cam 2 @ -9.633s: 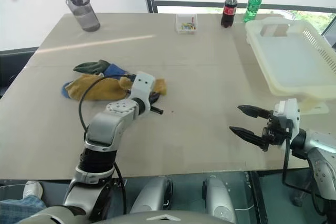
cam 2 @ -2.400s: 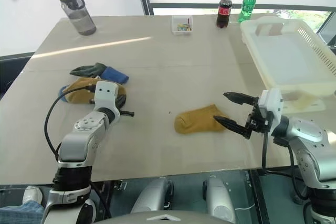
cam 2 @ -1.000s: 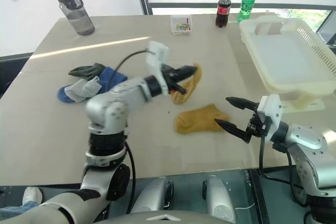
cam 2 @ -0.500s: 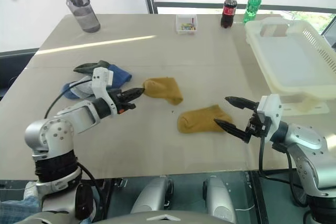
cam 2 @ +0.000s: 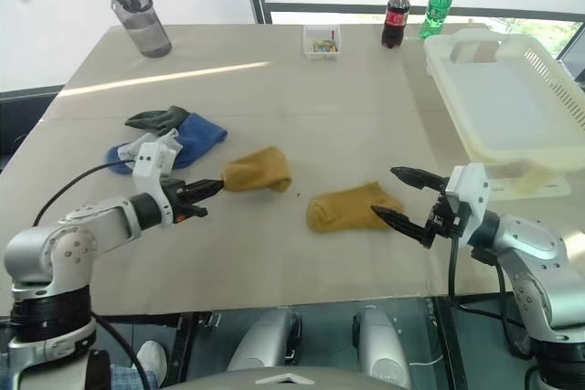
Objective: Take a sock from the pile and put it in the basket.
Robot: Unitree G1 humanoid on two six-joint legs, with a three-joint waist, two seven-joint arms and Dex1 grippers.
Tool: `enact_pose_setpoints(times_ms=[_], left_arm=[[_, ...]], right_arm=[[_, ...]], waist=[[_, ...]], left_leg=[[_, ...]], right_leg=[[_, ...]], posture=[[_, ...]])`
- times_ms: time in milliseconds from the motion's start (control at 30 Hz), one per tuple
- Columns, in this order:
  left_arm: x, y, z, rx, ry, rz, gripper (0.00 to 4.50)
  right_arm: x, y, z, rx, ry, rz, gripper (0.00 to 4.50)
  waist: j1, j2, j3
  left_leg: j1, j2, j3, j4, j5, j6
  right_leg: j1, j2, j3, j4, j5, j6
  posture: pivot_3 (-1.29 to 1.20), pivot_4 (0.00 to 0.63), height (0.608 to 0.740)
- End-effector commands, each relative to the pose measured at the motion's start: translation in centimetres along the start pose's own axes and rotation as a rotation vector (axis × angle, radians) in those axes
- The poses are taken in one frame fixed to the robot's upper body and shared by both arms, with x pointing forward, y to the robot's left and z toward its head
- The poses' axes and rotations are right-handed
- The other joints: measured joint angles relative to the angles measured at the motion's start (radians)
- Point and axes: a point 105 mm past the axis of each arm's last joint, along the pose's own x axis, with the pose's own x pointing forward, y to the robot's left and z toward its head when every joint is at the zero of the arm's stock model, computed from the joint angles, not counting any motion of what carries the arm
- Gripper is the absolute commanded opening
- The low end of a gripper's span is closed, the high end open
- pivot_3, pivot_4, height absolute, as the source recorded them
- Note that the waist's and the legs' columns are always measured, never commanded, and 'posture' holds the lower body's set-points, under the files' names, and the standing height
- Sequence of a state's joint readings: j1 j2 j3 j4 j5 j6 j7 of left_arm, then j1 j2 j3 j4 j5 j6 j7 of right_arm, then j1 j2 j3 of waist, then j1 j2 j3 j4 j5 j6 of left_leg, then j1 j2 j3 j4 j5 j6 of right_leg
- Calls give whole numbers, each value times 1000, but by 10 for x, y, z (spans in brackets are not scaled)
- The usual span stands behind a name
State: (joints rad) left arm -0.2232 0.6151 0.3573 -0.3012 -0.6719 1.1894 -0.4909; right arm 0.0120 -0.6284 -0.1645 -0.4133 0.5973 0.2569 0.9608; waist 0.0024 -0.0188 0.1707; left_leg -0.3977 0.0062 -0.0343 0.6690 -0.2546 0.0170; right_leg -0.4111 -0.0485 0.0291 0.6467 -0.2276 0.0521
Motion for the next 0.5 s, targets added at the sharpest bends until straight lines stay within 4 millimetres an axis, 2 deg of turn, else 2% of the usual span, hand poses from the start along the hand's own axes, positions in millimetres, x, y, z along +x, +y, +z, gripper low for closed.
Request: enact_pose_setpoints(times_ms=[33,267,500], left_arm=[[-13,9,1,35,-4,13,69],[-24,27,1,56,8,73,69],[-33,31,-7,95,60,63,69]], right_arm=[[1,0,6,-30,-22,7,3815],[1,-1,5,-25,-21,13,3815],[-1,-2,1,-19,-17,15,3815]], waist=[[-3,0,0],[-5,0,0],[-12,0,1]], left_leg=[[0,0,0,0,0,0],[0,1,0,0,0,0],[0,1,0,0,0,0]], right_leg=[[0,0,0,0,0,-1],[0,0,0,0,0,-1],[0,-1,0,0,-1,-1]], posture=[[0,150,740],[0,150,740],[0,150,740]])
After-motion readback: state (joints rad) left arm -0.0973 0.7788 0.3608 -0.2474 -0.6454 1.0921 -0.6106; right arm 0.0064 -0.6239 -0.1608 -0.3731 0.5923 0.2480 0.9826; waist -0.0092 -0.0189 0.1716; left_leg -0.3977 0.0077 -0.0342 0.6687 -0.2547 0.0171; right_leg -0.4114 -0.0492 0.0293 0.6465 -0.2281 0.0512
